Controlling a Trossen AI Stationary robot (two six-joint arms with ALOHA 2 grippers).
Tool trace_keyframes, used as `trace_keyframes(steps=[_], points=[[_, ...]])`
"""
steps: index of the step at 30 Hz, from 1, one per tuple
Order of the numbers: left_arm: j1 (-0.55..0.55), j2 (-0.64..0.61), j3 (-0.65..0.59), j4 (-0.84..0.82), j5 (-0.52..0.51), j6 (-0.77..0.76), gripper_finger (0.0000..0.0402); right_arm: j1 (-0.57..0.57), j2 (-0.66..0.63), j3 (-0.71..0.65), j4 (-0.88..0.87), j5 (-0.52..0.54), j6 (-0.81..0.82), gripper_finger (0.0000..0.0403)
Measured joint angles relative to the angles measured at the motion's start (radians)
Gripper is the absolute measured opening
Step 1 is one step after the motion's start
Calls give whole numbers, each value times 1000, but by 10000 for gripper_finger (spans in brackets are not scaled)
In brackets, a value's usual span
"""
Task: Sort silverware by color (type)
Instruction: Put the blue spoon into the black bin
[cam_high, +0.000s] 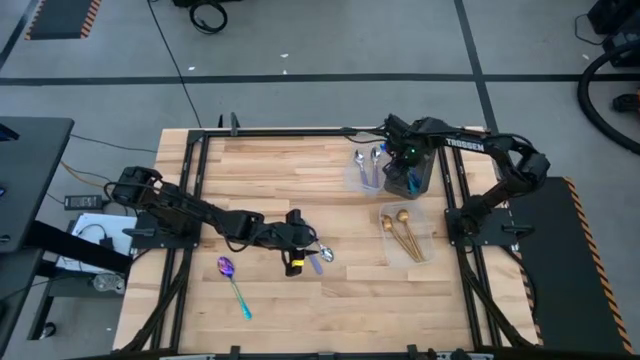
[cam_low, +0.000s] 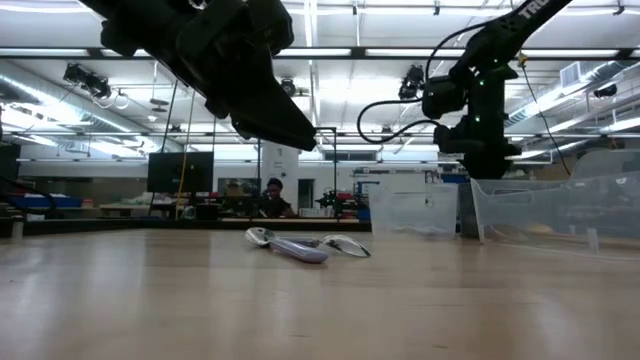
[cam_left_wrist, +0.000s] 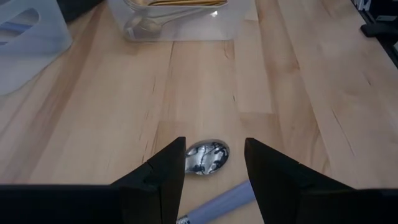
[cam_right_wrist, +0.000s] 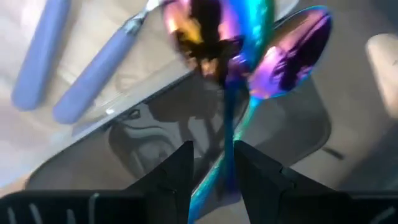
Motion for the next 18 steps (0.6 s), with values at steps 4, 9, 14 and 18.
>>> trace_keyframes(steps=[4,9,14,18], points=[[2,0,0,0,0,8,172,-34,0,-21,80,-6,-40,129],[2,0,0,0,-1,71,172,-62,0,-55,142,47,-61,144],[26,1,0,21,-36,174,172,-85,0,-86,196,23,-8,137],[55,1,0,36,-105,186,172,-89,0,-105,211,26,72,102]])
